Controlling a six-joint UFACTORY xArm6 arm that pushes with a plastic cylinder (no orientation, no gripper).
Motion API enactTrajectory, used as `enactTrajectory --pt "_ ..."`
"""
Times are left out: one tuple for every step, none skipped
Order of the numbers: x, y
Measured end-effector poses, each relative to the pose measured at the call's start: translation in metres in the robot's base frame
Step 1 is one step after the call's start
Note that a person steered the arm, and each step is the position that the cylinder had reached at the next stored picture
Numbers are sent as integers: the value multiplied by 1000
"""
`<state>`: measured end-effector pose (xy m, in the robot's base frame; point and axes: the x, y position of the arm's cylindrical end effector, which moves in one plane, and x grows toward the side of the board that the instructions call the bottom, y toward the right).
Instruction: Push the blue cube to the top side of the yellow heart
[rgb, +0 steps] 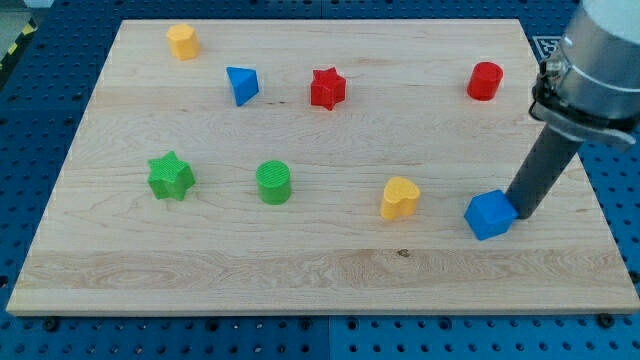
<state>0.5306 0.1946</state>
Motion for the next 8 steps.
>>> enactTrajectory --pt "9 -12" --pt "19 -12" --pt "36 -14" --pt "36 -25" --pt "36 -35" --pt "36 -28" --pt "34 -4" --pt "64 -6"
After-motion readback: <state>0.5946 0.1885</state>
